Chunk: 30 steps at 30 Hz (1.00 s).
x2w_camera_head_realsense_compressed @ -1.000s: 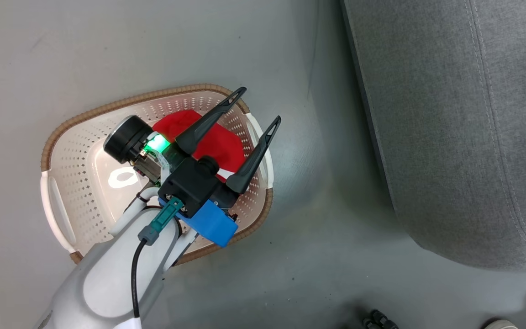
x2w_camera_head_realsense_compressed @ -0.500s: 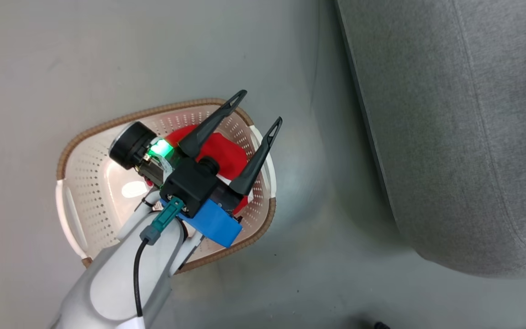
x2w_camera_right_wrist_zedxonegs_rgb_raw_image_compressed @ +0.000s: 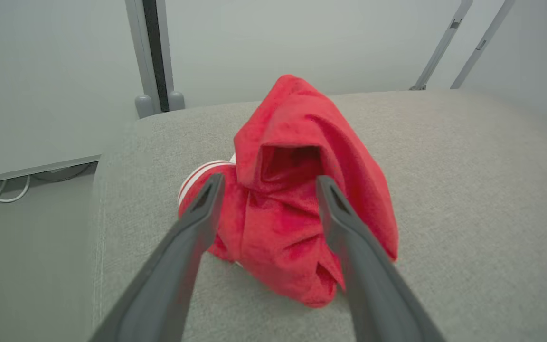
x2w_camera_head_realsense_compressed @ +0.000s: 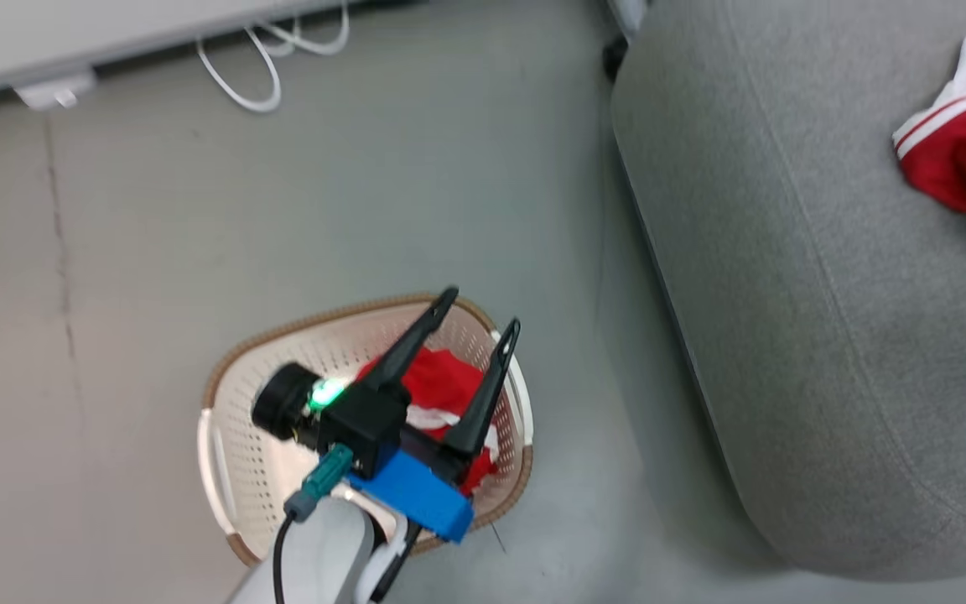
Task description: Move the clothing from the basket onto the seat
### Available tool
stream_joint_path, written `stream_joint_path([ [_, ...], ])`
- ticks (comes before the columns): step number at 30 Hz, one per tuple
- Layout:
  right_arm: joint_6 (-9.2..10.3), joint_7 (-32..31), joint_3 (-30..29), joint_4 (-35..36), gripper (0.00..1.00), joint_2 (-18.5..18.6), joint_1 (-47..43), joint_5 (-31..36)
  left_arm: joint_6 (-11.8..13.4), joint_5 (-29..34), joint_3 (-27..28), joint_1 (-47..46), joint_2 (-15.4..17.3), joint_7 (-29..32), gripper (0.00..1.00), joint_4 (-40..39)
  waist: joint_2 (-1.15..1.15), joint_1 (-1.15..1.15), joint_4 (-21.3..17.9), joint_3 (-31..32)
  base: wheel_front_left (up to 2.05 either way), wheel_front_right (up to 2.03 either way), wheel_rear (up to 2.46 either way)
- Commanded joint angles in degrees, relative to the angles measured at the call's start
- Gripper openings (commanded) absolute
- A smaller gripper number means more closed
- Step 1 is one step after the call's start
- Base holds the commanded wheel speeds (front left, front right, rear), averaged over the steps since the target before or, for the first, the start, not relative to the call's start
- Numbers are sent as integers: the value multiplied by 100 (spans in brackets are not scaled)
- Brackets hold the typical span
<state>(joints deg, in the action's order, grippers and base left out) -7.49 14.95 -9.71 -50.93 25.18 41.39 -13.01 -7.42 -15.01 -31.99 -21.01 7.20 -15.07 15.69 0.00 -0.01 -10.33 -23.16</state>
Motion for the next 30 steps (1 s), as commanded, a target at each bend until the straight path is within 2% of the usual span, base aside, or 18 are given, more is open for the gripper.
stream_joint_path([
  [1,-1,-1,22,72,100,23,-296,26,-5,-46,37,169,-26,-15,100,60,0,1,295,773,0,0,0],
  [7,-1,-162,106,804,100,-135,-1324,122,-5,-158,232,789,-134,-15,100,270,0,1,550,1596,0,0,0],
  [10,-1,-307,106,1400,100,-273,-1812,191,-5,-169,377,997,-132,-15,100,334,0,1,667,1878,0,0,0],
  [11,-1,-307,106,1400,100,-273,-1812,191,-5,-169,377,997,-132,-15,100,334,0,1,667,1878,0,0,0],
  [12,-1,-540,111,2097,100,-477,-2344,290,-5,-167,543,1213,-115,-15,100,395,0,1,776,2134,0,0,0],
  [18,-1,-1089,196,3511,100,-836,-3236,450,-5,-100,964,1497,-65,-15,100,461,0,1,969,2378,0,0,0],
  [19,-1,-1089,196,3511,100,-836,-3236,450,-5,-100,964,1497,-65,-15,100,461,0,1,969,2378,0,0,0],
  [25,-1,-1432,112,4627,100,-1212,-3921,643,-5,-11,1374,1599,-56,-15,100,512,0,1,1226,2498,0,0,0],
  [30,-1,-1522,122,5137,100,-1546,-4344,801,-5,50,1656,1603,-68,-15,100,564,0,1,1420,2541,0,0,0],
])
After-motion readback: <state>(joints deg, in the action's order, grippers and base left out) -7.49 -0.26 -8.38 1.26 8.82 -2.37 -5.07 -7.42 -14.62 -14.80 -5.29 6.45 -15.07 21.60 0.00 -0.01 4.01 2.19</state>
